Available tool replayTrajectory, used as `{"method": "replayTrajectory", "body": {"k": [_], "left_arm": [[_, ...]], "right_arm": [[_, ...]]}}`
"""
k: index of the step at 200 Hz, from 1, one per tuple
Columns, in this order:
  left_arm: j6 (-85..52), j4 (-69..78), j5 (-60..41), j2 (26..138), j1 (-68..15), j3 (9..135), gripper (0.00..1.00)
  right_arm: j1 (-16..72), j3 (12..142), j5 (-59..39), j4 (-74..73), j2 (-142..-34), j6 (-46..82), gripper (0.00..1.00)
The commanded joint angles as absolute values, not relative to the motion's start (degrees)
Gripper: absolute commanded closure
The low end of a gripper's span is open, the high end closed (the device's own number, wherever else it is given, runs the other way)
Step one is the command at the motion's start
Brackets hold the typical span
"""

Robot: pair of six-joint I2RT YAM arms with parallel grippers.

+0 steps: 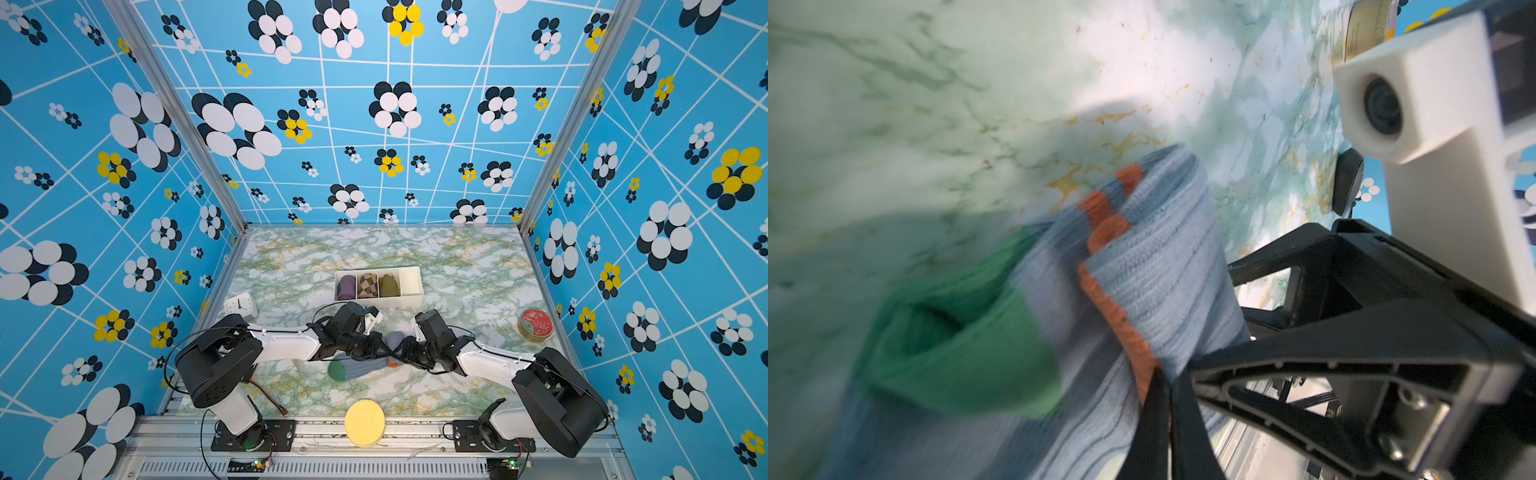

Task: Roll the socks

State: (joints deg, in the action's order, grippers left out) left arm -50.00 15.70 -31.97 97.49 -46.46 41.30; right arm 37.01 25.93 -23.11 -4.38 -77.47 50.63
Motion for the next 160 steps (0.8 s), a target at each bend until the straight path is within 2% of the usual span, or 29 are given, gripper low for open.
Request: {"method": "replayTrajectory", "body": {"k": [1, 27, 91, 160], "left_arm": [[-50.9, 20.4, -34.0, 98.1, -46.1, 41.0, 1.00], [-51.4, 22.0, -34.6, 98.7, -45.9, 40.8, 1.00], [-53.7, 25.9, -36.3, 101.0, -45.1, 39.4, 1.00], [-52.6, 17.0, -36.0, 102.0, -44.4, 40.3, 0.97]], "right_arm": [[36.2, 24.5, -24.6, -6.0, -76.2, 52.2, 0.53], [34.9, 23.3, -24.7, -6.7, -75.7, 53.4, 0.50], [33.0, 22.2, -26.4, -10.6, -75.0, 55.2, 0.50], [33.0, 22.4, -27.2, -12.5, -76.6, 55.6, 0.51]]}}
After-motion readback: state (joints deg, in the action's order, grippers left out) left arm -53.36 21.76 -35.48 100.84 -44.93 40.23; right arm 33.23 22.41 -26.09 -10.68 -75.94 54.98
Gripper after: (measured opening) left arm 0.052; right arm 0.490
